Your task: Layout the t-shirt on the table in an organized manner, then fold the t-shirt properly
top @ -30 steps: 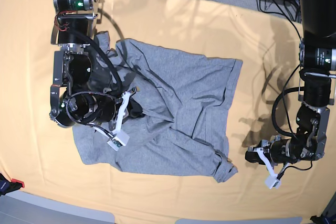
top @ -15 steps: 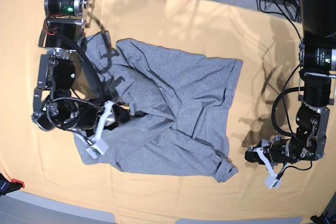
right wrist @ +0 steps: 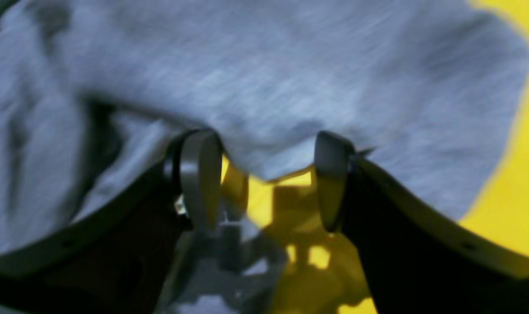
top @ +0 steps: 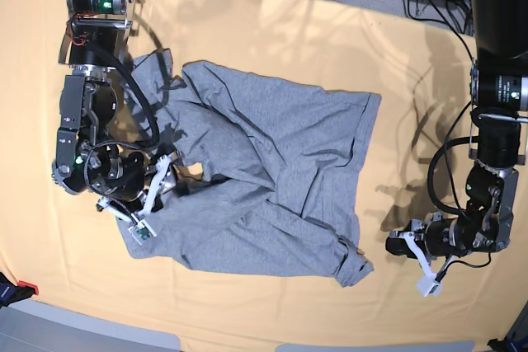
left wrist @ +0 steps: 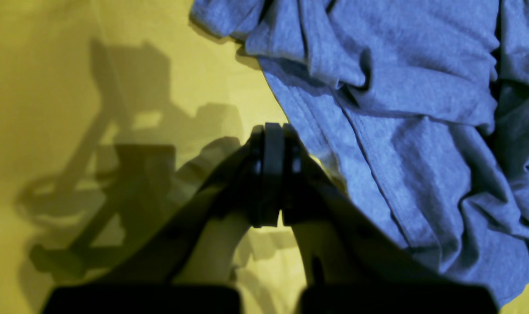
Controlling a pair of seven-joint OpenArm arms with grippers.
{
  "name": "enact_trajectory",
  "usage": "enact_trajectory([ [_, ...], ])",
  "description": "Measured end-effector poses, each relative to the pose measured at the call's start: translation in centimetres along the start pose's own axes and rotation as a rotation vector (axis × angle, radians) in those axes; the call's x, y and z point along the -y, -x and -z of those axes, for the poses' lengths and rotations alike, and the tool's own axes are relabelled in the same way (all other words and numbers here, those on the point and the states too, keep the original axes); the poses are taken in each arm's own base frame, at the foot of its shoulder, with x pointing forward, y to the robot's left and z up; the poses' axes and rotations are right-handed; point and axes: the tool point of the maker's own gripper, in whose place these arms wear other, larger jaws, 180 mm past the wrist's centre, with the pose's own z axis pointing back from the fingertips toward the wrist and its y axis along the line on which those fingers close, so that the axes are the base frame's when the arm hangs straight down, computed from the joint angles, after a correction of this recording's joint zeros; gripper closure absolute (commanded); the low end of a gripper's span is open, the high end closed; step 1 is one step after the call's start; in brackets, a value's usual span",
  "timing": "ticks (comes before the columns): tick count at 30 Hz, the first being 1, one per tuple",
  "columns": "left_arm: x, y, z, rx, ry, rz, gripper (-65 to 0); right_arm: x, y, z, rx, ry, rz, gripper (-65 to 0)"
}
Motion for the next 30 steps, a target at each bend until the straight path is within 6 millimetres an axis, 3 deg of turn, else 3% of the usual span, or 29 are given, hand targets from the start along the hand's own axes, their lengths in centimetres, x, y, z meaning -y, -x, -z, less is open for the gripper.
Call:
enact_trajectory([
  [6, 0.1, 0.0, 0.1, 0.0, 0.003, 0.0, 0.0, -1.7, 1.6, 0.8, 0.014, -0.014, 0.007, -35.4],
  [8, 0.1, 0.0, 0.1, 0.001, 0.002, 0.0, 0.0, -1.9, 1.5, 1.0, 0.013, -0.007, 0.017, -26.2],
  [11, 0.1, 0.0, 0.1, 0.0, 0.002, 0.0, 0.0, -1.5, 0.8, 1.0, 0.033, 0.007, 0.029, -0.8],
  [16, 0.1, -0.1, 0.1, 0.001, 0.003, 0.0, 0.0, -1.5, 0.3, 0.9, 0.043, -0.005, -0.002, 0.0],
  [23, 0.1, 0.0, 0.0, 0.001, 0.002, -0.001, 0.0, -0.2, -5.2, -0.1, 0.172, -0.004, -0.002, 0.0],
  [27, 0.1, -0.1, 0.1, 0.001, 0.003, -0.001, 0.0, -2.3, -10.2, -0.6, 0.328, -0.106, 0.024, 0.0],
  [30, 0.2, -0.1, 0.1, 0.003, 0.006, -0.002, 0.0, -5.3, -12.6, 0.0, 0.386, -0.17, 0.052, 0.0],
])
